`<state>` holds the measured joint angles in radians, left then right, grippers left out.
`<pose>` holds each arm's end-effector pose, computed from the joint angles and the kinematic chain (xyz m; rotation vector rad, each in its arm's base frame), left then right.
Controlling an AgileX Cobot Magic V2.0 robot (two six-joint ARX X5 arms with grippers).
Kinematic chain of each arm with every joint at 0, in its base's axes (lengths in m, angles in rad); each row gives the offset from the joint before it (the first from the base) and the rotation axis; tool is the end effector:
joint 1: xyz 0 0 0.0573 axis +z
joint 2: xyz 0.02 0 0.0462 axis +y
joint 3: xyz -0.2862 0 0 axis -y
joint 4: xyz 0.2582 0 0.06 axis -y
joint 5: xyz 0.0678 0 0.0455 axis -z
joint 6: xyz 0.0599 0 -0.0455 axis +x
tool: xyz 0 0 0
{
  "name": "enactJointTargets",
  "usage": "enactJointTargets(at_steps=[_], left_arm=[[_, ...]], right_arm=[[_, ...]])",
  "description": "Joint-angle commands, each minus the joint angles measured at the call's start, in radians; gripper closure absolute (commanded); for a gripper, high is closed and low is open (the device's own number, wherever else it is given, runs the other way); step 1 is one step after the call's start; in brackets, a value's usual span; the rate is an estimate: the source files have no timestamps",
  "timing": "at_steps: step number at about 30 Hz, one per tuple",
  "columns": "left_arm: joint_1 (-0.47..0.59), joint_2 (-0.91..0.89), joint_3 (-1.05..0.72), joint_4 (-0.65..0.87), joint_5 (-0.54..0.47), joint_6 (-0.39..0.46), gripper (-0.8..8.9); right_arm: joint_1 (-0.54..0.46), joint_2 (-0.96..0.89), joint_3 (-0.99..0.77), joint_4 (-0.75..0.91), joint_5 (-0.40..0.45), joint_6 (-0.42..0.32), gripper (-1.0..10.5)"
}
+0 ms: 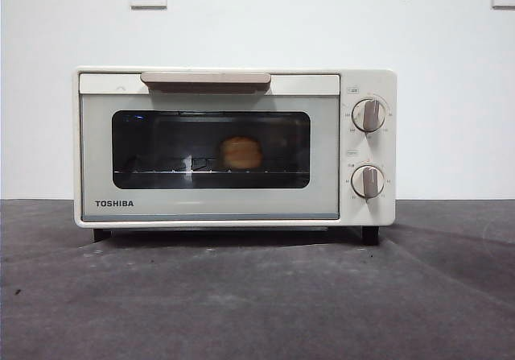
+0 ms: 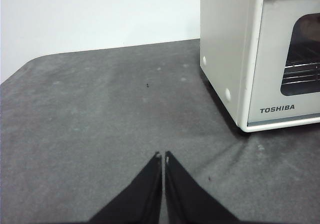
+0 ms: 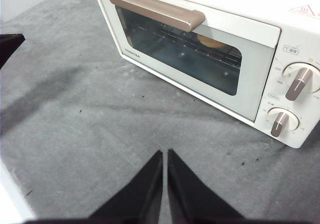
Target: The left arm flap open the oven, the right arm pick bread and place it into oven, the left arm flap close the oven
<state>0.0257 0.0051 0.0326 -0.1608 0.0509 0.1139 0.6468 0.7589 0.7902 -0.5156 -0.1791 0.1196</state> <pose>0.1168 0.0000 0.1551 0.1086 0.1316 -0.0327 0.1378 0.1174 0.3095 -0.0048 0.5317 0.7784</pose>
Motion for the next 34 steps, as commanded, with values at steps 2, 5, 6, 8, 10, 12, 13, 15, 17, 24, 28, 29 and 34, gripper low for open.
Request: enactJointTargets(at_steps=[2, 5, 6, 8, 10, 12, 13, 15, 17, 24, 28, 29, 34], left_arm=[[0.002, -0.002, -0.021, -0.023, -0.003, 0.005, 7.94], [0.002, -0.002, -0.021, -0.024, -0.003, 0.005, 7.94], [0.002, -0.002, -0.021, -0.025, -0.003, 0.005, 7.94], [0.002, -0.002, -0.021, -0.025, -0.003, 0.005, 7.94], [0.002, -0.002, -0.021, -0.025, -0.003, 0.005, 7.94], [0.002, -0.002, -0.021, -0.025, -0.003, 0.005, 7.94], [0.002, -0.002, -0.021, -0.025, -0.003, 0.005, 7.94], [0.002, -0.002, -0.021, -0.025, -0.003, 0.005, 7.94], [0.002, -0.002, -0.021, -0.025, -0.003, 0.005, 7.94], [0.002, -0.002, -0.021, -0.025, -0.003, 0.005, 7.94], [0.002, -0.002, -0.021, -0.025, -0.003, 0.005, 7.94], [0.002, -0.002, -0.021, -0.025, -0.003, 0.005, 7.94], [0.002, -0.002, -0.021, -0.025, -0.003, 0.005, 7.94]], right_arm=[[0.005, 0.004, 0.014, 0.010, 0.003, 0.003, 9.4], [0.005, 0.004, 0.014, 0.010, 0.003, 0.004, 9.4], [0.005, 0.004, 0.014, 0.010, 0.003, 0.004, 9.4], [0.005, 0.004, 0.014, 0.010, 0.004, 0.003, 9.4], [0.005, 0.004, 0.014, 0.010, 0.003, 0.003, 9.4], [0.005, 0.004, 0.014, 0.010, 0.003, 0.004, 9.4], [0.005, 0.004, 0.014, 0.010, 0.003, 0.004, 9.4], [0.005, 0.004, 0.014, 0.010, 0.003, 0.004, 9.4], [0.005, 0.004, 0.014, 0.010, 0.003, 0.004, 9.4], [0.005, 0.004, 0.014, 0.010, 0.003, 0.004, 9.4], [0.005, -0.005, 0.014, 0.007, 0.004, -0.017, 9.4], [-0.006, -0.014, 0.014, 0.007, 0.016, -0.038, 9.4], [-0.121, -0.086, 0.005, 0.020, 0.017, -0.106, 9.4]])
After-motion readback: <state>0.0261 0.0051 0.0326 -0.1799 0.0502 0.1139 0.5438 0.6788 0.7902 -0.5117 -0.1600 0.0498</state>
